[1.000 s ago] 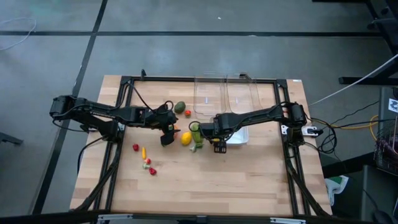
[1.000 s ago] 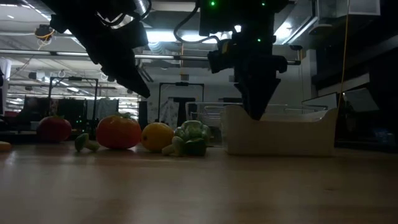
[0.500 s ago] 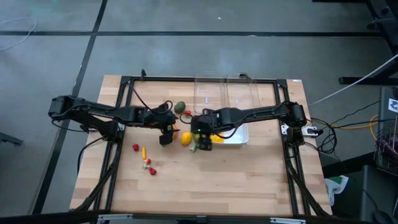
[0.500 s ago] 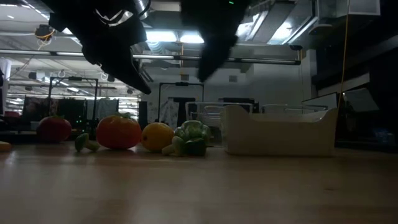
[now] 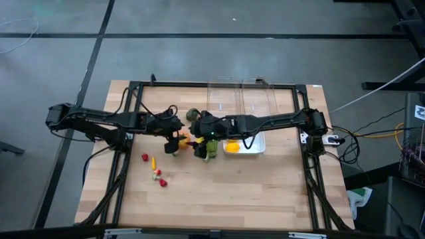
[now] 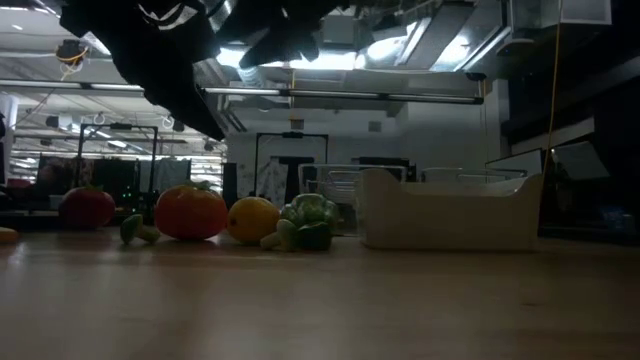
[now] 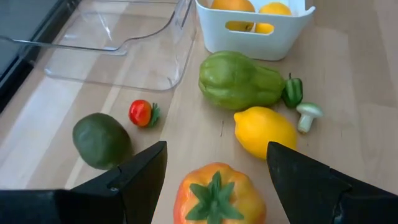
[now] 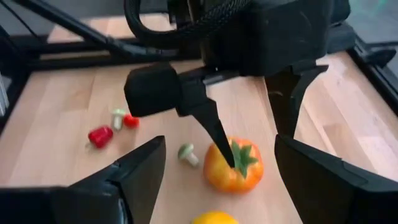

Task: Sort produce into baskets
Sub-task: Put the big persimmon into the white bin

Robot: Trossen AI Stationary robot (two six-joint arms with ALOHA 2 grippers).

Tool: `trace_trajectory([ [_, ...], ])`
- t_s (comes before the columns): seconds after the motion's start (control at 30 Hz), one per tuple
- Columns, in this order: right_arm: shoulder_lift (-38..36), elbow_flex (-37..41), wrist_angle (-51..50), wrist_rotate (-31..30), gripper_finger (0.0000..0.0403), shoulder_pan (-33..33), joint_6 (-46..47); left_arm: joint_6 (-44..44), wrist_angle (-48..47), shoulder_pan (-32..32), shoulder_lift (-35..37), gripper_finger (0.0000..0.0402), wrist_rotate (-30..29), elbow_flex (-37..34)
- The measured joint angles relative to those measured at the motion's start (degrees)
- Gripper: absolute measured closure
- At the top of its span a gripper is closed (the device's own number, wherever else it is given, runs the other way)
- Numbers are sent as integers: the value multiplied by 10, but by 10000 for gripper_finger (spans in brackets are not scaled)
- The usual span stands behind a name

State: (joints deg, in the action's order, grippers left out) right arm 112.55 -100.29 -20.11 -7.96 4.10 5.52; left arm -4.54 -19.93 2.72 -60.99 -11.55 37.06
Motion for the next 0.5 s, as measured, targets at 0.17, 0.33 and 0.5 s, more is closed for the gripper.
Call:
trace_trajectory([
  [0.17,0,0,10,0,105,0,0,0,-8,0,23,128,0,0],
  [0.33,0,0,5,0,105,0,0,0,-7,0,29,128,0,0],
  [0.5,0,0,5,0,105,0,0,0,-25,0,29,128,0,0],
])
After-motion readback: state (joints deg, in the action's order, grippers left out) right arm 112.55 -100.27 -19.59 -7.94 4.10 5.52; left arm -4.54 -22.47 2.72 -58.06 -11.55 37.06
